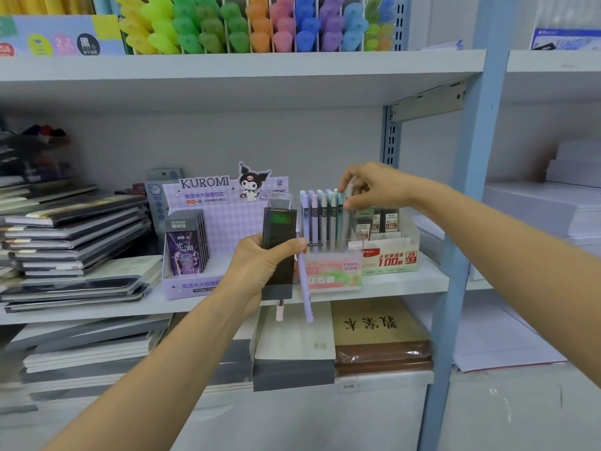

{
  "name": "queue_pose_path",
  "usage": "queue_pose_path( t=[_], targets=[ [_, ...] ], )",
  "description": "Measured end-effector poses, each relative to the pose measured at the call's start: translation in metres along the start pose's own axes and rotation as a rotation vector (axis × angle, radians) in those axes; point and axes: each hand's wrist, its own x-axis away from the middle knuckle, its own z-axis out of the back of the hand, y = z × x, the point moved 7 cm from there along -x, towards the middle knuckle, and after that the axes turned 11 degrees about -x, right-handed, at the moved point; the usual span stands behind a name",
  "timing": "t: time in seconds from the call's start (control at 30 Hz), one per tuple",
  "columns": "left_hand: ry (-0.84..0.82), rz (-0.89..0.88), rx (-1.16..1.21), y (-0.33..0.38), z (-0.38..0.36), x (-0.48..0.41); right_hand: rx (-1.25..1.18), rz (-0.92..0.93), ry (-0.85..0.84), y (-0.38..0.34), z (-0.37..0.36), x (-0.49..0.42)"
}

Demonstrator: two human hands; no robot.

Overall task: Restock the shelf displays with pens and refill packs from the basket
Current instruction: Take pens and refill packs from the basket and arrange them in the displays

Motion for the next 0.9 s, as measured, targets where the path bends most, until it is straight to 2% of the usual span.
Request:
queue_pose_path(
  t=[0.13, 0.37, 0.6, 0.7, 0.77, 0.83, 0.9],
  targets=[
    [-0.007, 0.0, 0.003, -0.003, 0.0, -0.001, -0.107, 0.042, 0.154, 0.011, 0.004, 0.005],
    [-0.018, -0.002, 0.052, -0.002, -0.005, -0.003, -0.188, 0.096, 0.275, 0.01, 0.007, 0.008],
    [-0.024, -0.005, 0.061, -0.002, -0.004, -0.001, -0.227, 0.05, 0.315, 0.013, -0.002, 0.011],
    [-0.021, 0.001, 0.077, -0.002, -0.004, 0.0, -0.166, 0.064, 0.391, 0.007, 0.002, 0.016],
    [-0.002, 0.005, 0.083, -0.001, -0.002, 0.001, -0.25, 0.113, 0.443, -0.003, 0.003, 0.024],
    [0.007, -0.004, 0.082, 0.002, -0.002, 0.002, -0.461, 0.151, 0.364, -0.016, -0.005, 0.034],
    [-0.016, -0.028, 0.071, 0.007, -0.007, 0.005, -0.527, 0.146, 0.204, -0.03, -0.022, 0.042]
  ],
)
